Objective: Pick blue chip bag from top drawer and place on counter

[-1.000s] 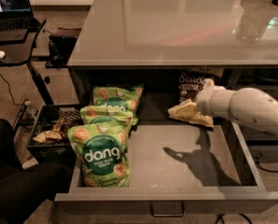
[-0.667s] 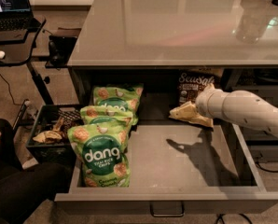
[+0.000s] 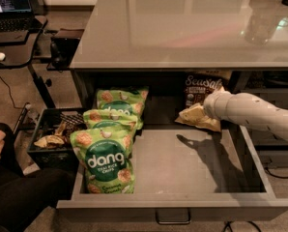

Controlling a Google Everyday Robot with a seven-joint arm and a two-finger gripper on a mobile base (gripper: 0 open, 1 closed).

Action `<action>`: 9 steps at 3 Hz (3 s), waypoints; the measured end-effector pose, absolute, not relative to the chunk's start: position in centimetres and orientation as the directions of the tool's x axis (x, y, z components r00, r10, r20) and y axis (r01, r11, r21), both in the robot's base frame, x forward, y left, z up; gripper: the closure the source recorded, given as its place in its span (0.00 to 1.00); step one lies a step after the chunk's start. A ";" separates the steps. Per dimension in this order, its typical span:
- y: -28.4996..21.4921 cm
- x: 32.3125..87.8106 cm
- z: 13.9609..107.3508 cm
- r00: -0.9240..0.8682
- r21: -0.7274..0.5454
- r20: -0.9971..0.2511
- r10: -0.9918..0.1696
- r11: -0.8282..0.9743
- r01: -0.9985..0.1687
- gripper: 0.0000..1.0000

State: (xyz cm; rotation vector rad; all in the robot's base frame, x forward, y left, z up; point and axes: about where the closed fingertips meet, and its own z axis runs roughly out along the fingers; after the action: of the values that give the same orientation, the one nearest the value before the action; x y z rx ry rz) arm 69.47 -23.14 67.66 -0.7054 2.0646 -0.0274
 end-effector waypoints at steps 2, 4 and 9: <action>-23.6 71.5 65.8 -0.416 -0.308 -0.753 -0.510 0.832 -0.462 0.00; -23.7 72.2 64.2 -0.434 -0.311 -0.741 -0.512 0.835 -0.453 0.19; -23.7 72.2 64.2 -0.434 -0.311 -0.741 -0.512 0.835 -0.453 1.00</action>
Offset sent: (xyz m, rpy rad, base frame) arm 0.0309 -0.0103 -0.0285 -0.0484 0.0034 -0.0229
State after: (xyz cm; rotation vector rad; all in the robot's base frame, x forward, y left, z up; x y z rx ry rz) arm 72.23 -23.69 64.19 -0.7055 2.0933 -0.0805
